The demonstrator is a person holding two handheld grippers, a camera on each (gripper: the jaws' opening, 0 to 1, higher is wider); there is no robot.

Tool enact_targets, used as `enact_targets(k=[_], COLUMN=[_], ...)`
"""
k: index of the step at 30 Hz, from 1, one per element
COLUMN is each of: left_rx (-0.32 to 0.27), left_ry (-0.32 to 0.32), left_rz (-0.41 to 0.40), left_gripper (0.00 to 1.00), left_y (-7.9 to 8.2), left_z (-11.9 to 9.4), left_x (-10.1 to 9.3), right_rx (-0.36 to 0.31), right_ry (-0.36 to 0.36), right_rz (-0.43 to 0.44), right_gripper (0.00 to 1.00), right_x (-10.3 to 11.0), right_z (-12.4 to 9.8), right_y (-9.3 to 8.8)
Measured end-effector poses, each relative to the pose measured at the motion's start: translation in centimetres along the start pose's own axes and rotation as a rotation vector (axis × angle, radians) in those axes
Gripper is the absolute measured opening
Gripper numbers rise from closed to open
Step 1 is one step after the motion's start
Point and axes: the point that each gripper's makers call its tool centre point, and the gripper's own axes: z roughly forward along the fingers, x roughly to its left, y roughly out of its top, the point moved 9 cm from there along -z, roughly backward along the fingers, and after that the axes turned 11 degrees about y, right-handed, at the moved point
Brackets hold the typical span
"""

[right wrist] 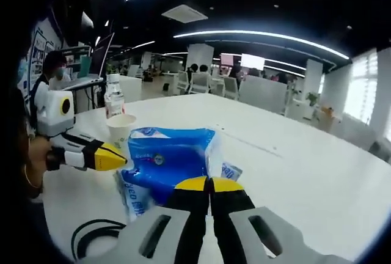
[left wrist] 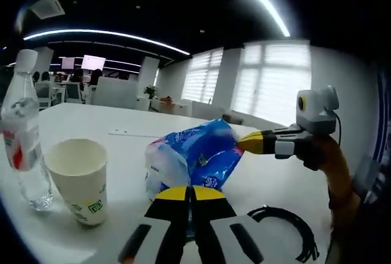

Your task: Arrange the tabletop items into an orderly group along one side of the table until the central work area is clear of visible clutter.

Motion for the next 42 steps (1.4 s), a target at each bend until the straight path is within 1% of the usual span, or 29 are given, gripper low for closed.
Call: enact_targets(k=[6,10,19,26,30,34,42], left_rx=[0.006,0.000,-0.001,-0.004,-0.005,-0.011,-0.023], left_ry=[0.001,0.004,-0.009,-0.034,-0.049,-0.055,-0.067], left_rz=[0.003,0.003,0.002,0.004,0.003,0.004,-0.003], left_gripper=[0.00,0.00,0.00,0.00,0.00,0.00,0.00], left_y=[-0.1,0.0,0.1,0.4,0.6,0.8,1.0], left_z=[0.0,0.1,0.4,0.7,0.9,1.0,1.2], left_x=[0.1,0.0,-0.4,-1.3,-1.7,-1.9,-2.5], right_rx=[0.009,0.022,0.018,0.022,0.034,0.022,0.025], right_ry=[0.009,-0.001,-0.023,-0.052,-0.068,-0.071,-0.091], right_rz=[0.033,0.026,0.018,0.022,0.023,0.032,0.025], right_gripper=[0.00,0.00,0.00,0.00,0.00,0.00,0.00], right_x=[0.2,0.6,0.8,0.4,0.2,0.0,-0.2], right_z=[-0.3,-0.8,-1.9,-2.7,-3.0,-3.5,-4.2], right_y=[-0.3,-0.5,-0.5,-0.6,-0.8,-0.6,-0.4])
